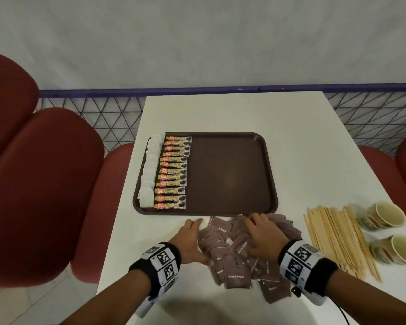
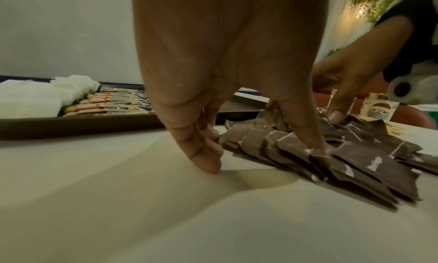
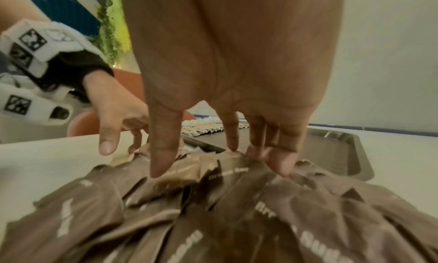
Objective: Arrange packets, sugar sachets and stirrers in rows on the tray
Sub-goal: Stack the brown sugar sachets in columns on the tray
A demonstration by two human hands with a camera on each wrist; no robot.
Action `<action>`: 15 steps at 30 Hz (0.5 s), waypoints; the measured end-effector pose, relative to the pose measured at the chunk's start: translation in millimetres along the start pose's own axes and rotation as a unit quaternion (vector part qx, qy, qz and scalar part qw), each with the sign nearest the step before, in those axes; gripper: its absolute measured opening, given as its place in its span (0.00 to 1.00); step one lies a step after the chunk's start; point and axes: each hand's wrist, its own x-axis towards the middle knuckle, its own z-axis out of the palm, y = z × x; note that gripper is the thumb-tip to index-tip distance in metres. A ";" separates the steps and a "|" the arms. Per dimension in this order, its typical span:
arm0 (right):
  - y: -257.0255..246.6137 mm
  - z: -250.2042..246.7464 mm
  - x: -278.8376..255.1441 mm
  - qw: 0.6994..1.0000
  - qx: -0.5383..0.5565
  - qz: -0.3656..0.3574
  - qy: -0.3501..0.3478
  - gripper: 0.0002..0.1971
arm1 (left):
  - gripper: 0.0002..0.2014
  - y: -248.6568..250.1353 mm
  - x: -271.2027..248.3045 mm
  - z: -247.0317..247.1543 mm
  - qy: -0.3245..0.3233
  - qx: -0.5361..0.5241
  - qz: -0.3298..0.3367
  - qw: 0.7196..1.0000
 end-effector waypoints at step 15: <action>-18.4 5.6 24.0 0.989 0.144 0.012 0.023 0.32 | 0.50 10.5 -4.4 6.6 0.046 -0.058 0.022 0.997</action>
